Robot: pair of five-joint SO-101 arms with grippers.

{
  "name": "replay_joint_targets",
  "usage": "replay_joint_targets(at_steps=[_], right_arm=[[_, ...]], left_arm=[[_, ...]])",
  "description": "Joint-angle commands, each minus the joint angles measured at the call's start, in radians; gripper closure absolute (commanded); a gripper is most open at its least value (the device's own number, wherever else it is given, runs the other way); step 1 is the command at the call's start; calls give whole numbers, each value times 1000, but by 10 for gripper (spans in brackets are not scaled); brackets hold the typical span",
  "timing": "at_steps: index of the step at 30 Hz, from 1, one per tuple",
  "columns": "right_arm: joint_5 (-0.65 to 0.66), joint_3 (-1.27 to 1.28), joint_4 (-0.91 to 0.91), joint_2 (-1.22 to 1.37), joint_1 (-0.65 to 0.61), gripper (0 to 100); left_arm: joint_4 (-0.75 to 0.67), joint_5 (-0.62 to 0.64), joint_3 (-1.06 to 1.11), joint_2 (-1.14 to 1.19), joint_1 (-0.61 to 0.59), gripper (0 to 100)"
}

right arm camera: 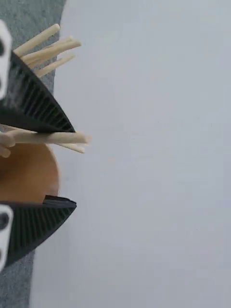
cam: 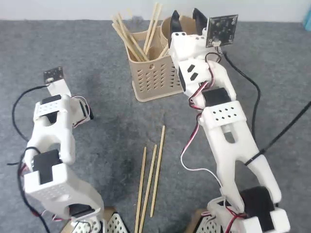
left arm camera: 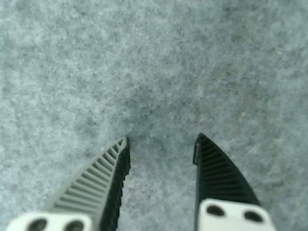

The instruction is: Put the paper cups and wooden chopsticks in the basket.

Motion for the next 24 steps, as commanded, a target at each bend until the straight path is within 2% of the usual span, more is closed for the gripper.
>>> replay_joint_targets(at_steps=[1,5,11,14,20,24], right_arm=[[-25,-75,116,-166,8,805],[-109,-75,208,-332,-2,805],[-112,-71,404,-555,-38,807],[-114,-68,578,-668,-50,808],[-115,-17,1115,-803,-108,808],[-115,158,1211,-834,-90,808]], left_arm=[[-17,-11,-12,-49,5,794],[-17,-11,-12,-49,6,794],[-17,-11,-12,-49,5,794],[-17,-11,-12,-49,3,794],[-17,-11,-8,-49,3,794],[-12,-12,-5,-49,2,794]])
